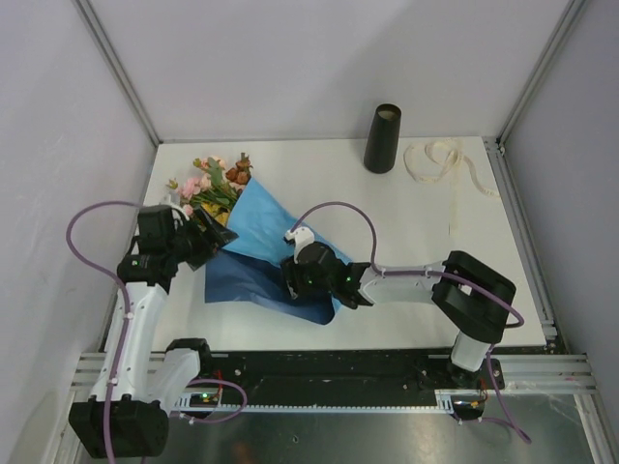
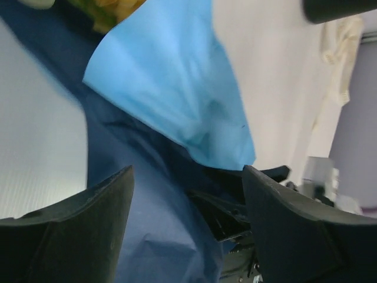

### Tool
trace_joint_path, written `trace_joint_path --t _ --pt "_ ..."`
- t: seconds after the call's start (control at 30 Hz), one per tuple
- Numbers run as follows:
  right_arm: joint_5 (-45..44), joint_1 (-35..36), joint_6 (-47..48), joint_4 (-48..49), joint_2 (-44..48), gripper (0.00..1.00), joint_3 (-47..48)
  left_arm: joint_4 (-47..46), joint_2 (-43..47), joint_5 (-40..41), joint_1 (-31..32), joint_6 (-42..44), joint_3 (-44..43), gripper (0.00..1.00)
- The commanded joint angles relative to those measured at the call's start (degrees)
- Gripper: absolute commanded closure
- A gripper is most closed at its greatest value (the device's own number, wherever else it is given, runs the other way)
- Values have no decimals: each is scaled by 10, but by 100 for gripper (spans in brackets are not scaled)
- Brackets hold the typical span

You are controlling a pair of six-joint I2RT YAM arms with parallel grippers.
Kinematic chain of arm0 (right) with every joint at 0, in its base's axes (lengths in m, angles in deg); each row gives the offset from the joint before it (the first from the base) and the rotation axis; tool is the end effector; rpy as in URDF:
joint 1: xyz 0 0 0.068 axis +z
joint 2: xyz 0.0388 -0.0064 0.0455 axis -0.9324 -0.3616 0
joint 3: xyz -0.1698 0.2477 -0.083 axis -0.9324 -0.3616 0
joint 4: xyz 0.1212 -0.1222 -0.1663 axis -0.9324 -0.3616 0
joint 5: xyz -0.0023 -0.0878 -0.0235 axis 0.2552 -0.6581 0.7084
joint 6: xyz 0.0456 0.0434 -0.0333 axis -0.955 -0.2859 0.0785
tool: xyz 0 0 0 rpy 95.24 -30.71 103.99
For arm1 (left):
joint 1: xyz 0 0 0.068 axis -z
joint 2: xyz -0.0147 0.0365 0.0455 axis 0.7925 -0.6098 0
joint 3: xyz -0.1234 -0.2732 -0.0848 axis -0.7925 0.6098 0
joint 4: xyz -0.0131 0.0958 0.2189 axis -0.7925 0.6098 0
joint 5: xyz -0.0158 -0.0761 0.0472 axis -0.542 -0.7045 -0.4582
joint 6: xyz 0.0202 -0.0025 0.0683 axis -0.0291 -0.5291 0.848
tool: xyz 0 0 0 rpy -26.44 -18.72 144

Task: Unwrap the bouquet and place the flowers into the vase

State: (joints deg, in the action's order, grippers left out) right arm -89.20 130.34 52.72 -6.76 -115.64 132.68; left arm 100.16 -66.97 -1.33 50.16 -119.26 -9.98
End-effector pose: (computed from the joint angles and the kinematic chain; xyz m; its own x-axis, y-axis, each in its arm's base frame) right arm 0.1861 0.3315 0.2251 -0.5806 -0.2424 -0.7773 -0.6606 0.6982 0.2758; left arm 0.1484 -0.0130 0.3281 -0.6400 -0.5873 -0.4955 -0.2116 0.7546 -0.6211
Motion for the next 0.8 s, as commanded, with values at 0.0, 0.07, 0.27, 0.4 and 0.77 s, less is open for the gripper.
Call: trace_joint_path --t 0.0,0.07,0.27,0.4,0.77 --pt "-79 21 65 3 18 43 0 1 13 42 0 -88 69 26" --pt "-86 24 85 7 34 38 -2 1 13 48 0 -104 95 31" --pt "-75 28 160 40 69 28 -6 2 52 112 0 -127 145 36" --pt "-70 28 214 71 75 21 -5 2 92 173 0 -169 188 38" --pt "-110 24 310 81 -2 17 50 -3 -4 211 -1 -164 179 41"
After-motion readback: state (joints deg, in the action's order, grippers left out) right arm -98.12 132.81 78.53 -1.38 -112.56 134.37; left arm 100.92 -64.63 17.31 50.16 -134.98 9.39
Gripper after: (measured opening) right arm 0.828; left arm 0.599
